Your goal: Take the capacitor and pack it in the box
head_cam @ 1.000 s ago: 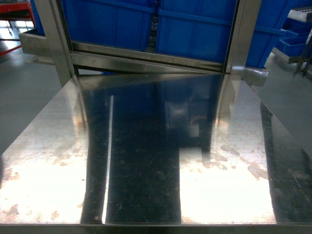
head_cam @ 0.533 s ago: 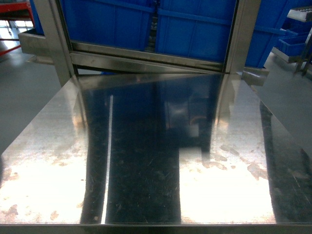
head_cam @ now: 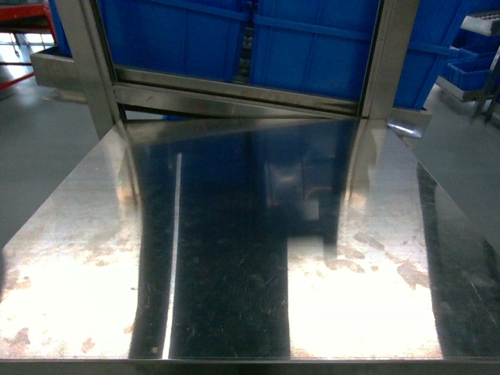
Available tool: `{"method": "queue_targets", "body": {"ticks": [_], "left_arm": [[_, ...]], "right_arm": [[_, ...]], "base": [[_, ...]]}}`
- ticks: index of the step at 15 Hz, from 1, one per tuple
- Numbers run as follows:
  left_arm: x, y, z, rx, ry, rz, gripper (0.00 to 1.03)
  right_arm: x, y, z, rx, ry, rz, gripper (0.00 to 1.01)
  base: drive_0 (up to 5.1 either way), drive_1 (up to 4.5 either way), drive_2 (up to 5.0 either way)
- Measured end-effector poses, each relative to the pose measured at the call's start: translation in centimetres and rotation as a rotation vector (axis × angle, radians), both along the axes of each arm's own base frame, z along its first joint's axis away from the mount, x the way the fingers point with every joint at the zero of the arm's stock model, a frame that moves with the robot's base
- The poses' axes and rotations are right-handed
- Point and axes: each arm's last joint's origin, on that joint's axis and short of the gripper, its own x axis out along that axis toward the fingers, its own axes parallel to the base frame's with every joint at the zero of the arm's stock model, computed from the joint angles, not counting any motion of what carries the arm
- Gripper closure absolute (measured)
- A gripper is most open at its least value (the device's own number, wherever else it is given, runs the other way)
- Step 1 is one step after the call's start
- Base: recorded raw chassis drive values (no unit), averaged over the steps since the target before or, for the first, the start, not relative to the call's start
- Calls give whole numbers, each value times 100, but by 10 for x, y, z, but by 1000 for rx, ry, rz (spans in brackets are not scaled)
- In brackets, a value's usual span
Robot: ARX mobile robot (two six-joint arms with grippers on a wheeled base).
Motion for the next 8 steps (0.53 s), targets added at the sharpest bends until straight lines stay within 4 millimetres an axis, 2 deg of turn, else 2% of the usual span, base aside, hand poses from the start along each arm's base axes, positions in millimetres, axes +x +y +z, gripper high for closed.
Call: {"method": "queue_targets", "body": {"ticks": [8], "left_arm": [[-23,0,-15,0,-14,1,59]], "right_arm": [[0,0,0,0,0,0,3]], "base": [[0,0,0]]}}
